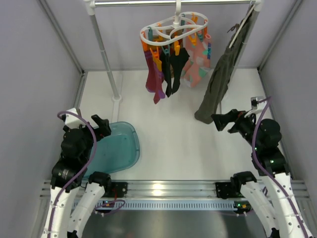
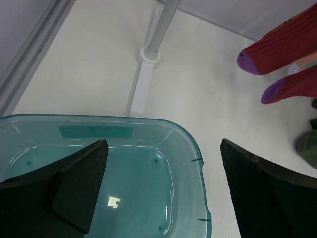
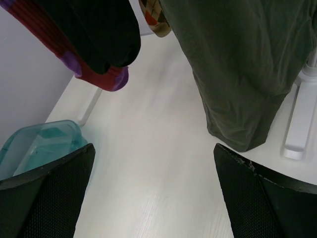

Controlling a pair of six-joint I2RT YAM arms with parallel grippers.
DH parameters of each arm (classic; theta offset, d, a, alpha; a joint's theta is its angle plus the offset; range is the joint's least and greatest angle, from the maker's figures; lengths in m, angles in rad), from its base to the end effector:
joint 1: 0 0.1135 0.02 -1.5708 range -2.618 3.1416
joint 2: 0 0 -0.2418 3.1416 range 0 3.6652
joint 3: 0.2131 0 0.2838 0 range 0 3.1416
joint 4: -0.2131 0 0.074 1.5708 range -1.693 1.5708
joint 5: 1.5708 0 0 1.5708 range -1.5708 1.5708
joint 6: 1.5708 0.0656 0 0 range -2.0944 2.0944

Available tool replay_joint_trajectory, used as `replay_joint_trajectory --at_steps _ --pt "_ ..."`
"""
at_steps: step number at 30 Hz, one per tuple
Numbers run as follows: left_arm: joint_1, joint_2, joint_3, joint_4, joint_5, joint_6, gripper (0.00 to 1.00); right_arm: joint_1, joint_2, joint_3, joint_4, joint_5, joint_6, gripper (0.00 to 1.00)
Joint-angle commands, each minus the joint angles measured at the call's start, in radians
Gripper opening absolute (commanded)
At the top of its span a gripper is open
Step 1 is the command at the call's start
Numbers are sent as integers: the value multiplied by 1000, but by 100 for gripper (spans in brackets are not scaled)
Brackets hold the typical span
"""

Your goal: Remove the socks clipped to the hanger

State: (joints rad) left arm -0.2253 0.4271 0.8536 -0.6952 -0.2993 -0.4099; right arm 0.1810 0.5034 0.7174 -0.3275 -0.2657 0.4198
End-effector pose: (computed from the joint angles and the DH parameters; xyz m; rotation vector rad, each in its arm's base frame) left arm 0.1597 -0.0168 0.3468 -0.3756 1.7917 -0.1722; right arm 0.1965 0.0535 0.3322 0.0012 1.7256 0.6713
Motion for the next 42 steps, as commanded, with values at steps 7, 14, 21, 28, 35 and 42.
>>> replay_joint_trajectory --at_steps 7,14,21,28,35,42 --pt "-3 38 53 46 21 0 99 17 88 -75 468 -303 131 99" --pt "-3 111 260 48 190 -56 98 560 470 213 407 137 -79 99" --pt "-3 137 366 46 227 -86 98 695 774 398 467 405 -162 79" --pt "-3 228 456 46 250 -70 98 735 998 547 495 635 -274 73" --pt "-3 364 539 46 287 -72 98 733 1076 522 608 726 -328 55" --pt "-3 522 694 48 335 -87 99 735 1156 539 737 724 -342 53"
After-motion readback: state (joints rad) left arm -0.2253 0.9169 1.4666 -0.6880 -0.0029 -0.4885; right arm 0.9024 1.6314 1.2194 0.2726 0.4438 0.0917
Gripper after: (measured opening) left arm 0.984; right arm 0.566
